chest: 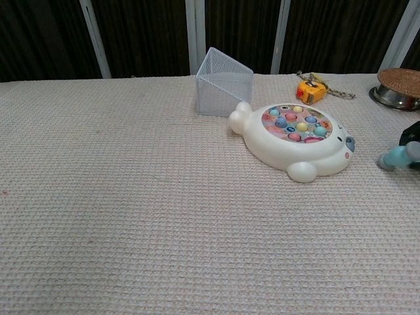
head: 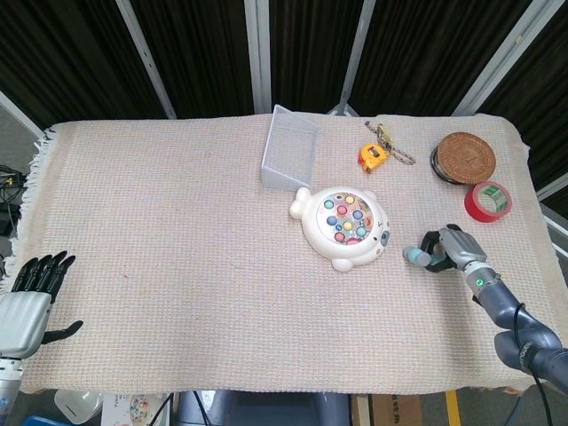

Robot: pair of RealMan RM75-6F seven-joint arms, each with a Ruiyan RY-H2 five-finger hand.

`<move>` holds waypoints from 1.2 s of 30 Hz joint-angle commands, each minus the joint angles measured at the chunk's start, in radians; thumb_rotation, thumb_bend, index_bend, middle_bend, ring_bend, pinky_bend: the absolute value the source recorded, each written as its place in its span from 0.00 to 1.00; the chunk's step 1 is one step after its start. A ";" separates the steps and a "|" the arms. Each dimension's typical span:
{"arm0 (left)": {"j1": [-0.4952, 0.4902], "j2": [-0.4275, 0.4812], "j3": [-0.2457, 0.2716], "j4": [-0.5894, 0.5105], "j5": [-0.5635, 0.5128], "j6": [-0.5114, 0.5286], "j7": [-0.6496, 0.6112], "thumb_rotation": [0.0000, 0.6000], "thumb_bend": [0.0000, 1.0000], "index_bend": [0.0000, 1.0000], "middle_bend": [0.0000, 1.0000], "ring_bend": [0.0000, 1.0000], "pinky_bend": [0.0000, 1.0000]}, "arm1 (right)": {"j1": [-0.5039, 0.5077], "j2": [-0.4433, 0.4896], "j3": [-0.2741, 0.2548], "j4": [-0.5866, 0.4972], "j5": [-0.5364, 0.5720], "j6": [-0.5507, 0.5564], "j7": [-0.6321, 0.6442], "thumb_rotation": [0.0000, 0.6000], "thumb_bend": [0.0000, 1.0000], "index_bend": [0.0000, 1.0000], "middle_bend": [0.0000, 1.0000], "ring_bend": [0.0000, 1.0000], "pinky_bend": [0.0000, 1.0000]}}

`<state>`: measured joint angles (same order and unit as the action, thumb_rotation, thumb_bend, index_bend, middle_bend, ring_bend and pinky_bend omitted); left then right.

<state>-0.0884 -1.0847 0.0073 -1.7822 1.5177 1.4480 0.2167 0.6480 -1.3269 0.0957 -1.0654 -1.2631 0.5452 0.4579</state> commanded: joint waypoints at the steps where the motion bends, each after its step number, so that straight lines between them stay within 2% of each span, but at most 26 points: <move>1: 0.000 0.000 0.000 0.000 -0.001 -0.001 0.000 1.00 0.05 0.00 0.00 0.00 0.00 | 0.005 0.001 0.006 0.002 0.009 -0.009 -0.005 1.00 0.33 0.50 0.49 0.27 0.01; 29: -0.002 -0.004 -0.001 0.012 -0.012 -0.009 -0.013 1.00 0.05 0.00 0.00 0.00 0.00 | 0.020 -0.003 0.029 0.014 0.078 -0.059 -0.083 1.00 0.33 0.44 0.45 0.23 0.00; 32: -0.002 -0.004 -0.001 0.013 -0.013 -0.010 -0.014 1.00 0.05 0.00 0.00 0.00 0.00 | 0.019 -0.003 0.030 0.011 0.082 -0.059 -0.090 1.00 0.33 0.38 0.42 0.20 0.00; 36: -0.002 -0.005 -0.002 0.015 -0.012 -0.009 -0.017 1.00 0.05 0.00 0.00 0.00 0.00 | 0.018 0.009 0.029 -0.005 0.081 -0.062 -0.101 1.00 0.33 0.16 0.30 0.10 0.00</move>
<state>-0.0909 -1.0899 0.0054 -1.7671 1.5055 1.4386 0.1997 0.6661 -1.3222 0.1250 -1.0664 -1.1815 0.4852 0.3604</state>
